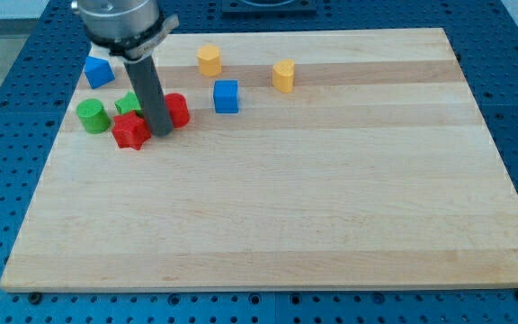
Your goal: Place the red circle to the top left
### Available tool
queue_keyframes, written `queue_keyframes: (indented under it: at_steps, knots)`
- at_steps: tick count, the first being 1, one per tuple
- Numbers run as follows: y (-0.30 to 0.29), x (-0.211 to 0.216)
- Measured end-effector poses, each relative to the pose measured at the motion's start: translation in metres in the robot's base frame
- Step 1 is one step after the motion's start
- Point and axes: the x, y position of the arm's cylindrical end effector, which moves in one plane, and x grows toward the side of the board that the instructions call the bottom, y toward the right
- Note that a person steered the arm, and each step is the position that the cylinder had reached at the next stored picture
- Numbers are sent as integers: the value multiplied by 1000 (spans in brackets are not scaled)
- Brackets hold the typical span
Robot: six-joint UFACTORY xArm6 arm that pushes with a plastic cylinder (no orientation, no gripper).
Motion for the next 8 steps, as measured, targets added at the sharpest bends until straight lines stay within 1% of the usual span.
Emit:
queue_keyframes:
  at_steps: [1,2,3,4,5,6,7,8]
  knots:
    - [0,-10]
    - [12,13]
    - [26,13]
    - [26,-26]
    - [25,-53]
    - [34,-41]
    - [51,-44]
    - [37,-74]
